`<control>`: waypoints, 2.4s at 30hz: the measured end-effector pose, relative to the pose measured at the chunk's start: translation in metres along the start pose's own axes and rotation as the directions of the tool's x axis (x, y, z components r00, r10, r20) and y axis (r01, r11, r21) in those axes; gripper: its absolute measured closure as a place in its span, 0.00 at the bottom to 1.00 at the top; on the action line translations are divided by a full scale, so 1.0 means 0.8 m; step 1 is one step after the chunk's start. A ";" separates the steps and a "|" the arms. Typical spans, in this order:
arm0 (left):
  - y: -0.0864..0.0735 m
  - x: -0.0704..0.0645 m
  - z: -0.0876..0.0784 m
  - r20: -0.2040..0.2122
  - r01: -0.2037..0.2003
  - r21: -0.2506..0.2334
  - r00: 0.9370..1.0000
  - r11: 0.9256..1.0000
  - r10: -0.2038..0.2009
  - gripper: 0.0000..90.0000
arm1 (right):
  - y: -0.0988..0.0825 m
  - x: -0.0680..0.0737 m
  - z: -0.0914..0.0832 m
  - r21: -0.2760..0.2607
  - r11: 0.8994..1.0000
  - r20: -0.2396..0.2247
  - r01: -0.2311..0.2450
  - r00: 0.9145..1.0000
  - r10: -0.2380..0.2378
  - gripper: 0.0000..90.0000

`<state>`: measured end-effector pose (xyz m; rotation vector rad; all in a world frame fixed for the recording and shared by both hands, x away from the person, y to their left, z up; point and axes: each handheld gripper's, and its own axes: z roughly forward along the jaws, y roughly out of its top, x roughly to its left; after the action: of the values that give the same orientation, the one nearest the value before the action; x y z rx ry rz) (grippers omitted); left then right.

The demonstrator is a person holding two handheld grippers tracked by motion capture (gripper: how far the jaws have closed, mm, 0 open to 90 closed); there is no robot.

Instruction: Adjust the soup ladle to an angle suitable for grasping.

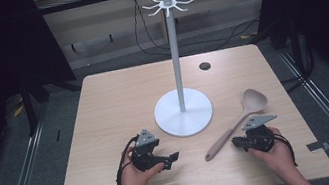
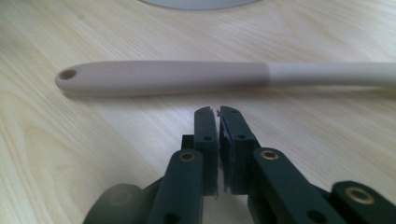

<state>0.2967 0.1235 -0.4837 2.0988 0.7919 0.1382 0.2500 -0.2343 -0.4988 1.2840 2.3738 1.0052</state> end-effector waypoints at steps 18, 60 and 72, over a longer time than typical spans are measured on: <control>-0.006 0.003 -0.006 -0.027 0.001 0.007 1.000 1.000 0.000 0.12 | 0.017 0.014 0.019 -0.008 0.998 -0.018 0.066 0.998 -0.066 1.00; -0.018 0.012 -0.021 -0.063 0.028 0.003 0.998 1.000 -0.027 0.12 | 0.045 0.021 0.057 -0.060 0.995 -0.083 0.074 0.993 -0.079 1.00; -0.019 0.012 -0.018 -0.062 0.020 0.016 0.998 1.000 -0.019 0.12 | 0.047 0.023 0.061 -0.075 0.994 -0.072 0.082 0.994 -0.087 0.98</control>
<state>0.2913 0.1456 -0.4877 2.1109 0.8527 0.1873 0.2882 -0.1832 -0.5073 1.1290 2.4015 1.1216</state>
